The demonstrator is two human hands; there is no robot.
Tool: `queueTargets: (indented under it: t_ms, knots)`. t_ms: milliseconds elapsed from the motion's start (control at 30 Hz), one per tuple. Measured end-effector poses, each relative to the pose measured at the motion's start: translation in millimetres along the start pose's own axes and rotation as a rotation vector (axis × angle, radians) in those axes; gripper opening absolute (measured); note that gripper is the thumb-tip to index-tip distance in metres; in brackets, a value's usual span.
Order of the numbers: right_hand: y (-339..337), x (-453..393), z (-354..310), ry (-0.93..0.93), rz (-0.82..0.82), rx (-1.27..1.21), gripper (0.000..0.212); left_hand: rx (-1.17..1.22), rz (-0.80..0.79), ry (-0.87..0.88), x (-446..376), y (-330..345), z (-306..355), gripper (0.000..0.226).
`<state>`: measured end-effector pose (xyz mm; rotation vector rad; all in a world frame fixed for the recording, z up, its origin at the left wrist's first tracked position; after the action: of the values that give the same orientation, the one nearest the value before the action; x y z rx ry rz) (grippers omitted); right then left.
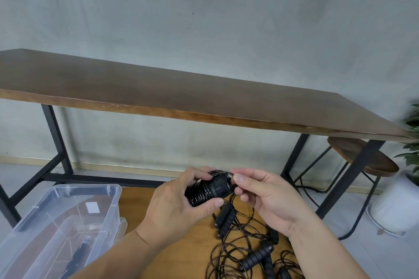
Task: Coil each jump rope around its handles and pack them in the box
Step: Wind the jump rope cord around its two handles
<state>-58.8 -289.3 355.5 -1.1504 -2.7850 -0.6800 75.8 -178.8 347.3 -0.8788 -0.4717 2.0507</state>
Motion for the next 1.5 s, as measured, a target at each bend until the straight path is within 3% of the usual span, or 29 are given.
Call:
queueTargets:
  t_ms: [167, 567, 733, 867, 933, 1067, 1167, 1233, 1500]
  knots:
    - [0, -2, 6, -0.017, 0.033, -0.001, 0.032, 0.154, -0.019, -0.102, -2, 3, -11, 0.051]
    - [-1, -5, 6, -0.083, -0.013, 0.274, 0.018, 0.169, -0.096, -0.157, -4, 5, -23, 0.055]
    - [-4, 2, -8, -0.33, 0.166, 0.632, 0.015, 0.062, -0.105, -0.129, -7, 0, -17, 0.05]
    - [10, 15, -23, -0.549, 0.196, 0.863, 0.015, 0.016, -0.116, -0.113, -8, 1, -12, 0.051]
    - [12, 15, -22, -0.554, 0.185, 0.932, 0.014, 0.016, -0.117, -0.108, -8, 2, -9, 0.05]
    - [5, 11, -20, -0.433, 0.155, 0.841, 0.006, 0.009, -0.119, -0.097, -8, 1, -8, 0.05]
    - [0, 5, -21, -0.314, 0.111, 0.671, 0.029, 0.013, -0.128, -0.09, -7, 2, -7, 0.046]
    - [-1, 3, -22, -0.258, 0.081, 0.607, 0.032, 0.046, -0.126, -0.099, -6, 3, -6, 0.044]
    - [1, 7, -25, -0.321, 0.023, 0.658, 0.024, 0.305, -0.125, -0.178, -8, 7, -8, 0.043]
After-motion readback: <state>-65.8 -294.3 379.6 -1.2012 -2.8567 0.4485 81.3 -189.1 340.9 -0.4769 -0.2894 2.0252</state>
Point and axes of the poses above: each hand's wrist, its own x-axis away from the middle knuckle, its own y-axis out of the palm, z = x × y, the point moved 8 cm from there along -x, towards the middle knuckle, and after that the axes turned 9 degrees about -x, right-handed, at the moved point
